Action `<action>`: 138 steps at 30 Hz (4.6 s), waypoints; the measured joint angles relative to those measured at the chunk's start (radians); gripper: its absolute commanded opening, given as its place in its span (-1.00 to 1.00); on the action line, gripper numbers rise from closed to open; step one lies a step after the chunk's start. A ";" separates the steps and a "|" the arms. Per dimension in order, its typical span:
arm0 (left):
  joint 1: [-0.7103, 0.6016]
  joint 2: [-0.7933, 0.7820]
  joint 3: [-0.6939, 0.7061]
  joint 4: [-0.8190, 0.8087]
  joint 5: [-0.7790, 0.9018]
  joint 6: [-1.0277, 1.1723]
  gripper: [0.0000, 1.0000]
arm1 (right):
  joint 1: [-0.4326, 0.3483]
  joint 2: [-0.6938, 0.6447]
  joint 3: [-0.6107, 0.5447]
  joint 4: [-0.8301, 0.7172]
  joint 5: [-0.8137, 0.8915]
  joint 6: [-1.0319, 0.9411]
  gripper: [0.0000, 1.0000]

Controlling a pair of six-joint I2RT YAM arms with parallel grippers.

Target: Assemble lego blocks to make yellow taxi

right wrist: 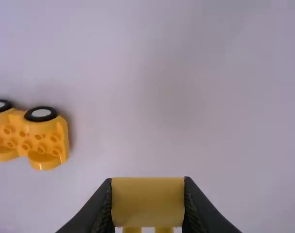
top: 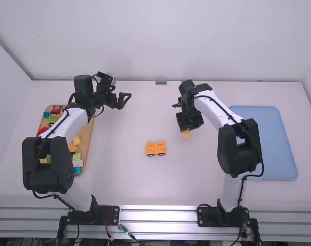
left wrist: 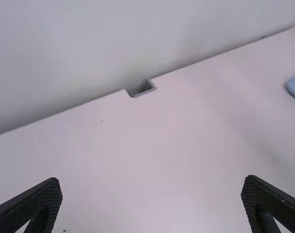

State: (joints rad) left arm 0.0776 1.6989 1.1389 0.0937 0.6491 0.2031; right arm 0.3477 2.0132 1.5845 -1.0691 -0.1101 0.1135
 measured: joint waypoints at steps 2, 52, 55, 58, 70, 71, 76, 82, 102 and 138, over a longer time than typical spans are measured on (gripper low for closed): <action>0.000 0.000 0.000 -0.008 0.000 0.000 0.98 | -0.008 0.028 0.000 -0.008 -0.018 0.071 -1.00; -0.001 0.000 -0.106 0.174 -0.019 -0.116 0.98 | -0.001 -0.127 -0.480 0.444 0.004 1.304 -1.00; -0.001 0.000 -0.106 0.174 -0.019 -0.122 0.98 | -0.024 -0.127 -0.536 0.529 -0.068 1.349 -1.00; -0.001 0.000 -0.106 0.173 -0.019 -0.126 0.98 | -0.039 -0.130 -0.571 0.601 -0.127 1.393 -1.00; -0.001 0.000 -0.106 0.173 -0.019 -0.129 0.98 | -0.041 -0.133 -0.595 0.627 -0.163 1.428 -0.38; -0.001 0.000 -0.106 0.173 -0.019 -0.129 0.98 | -0.041 -0.133 -0.595 0.627 -0.161 1.428 -0.36; -0.001 0.000 -0.106 0.172 -0.019 -0.129 0.98 | -0.041 -0.133 -0.600 0.634 -0.153 1.428 -0.14; -0.001 0.000 -0.106 0.165 -0.019 -0.129 0.98 | -0.041 -0.135 -0.605 0.649 -0.176 1.432 0.98; -0.001 0.000 -0.106 0.150 -0.019 -0.129 0.98 | -0.050 -0.134 -0.353 0.305 -0.201 1.201 0.98; -0.001 0.000 -0.106 0.074 -0.061 -0.048 0.98 | -0.126 -0.134 -0.026 0.470 -0.109 -0.712 0.98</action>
State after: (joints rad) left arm 0.0765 1.6989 1.0328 0.1673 0.5884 0.1551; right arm 0.2218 1.8790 1.5585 -0.5995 -0.2188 -0.5987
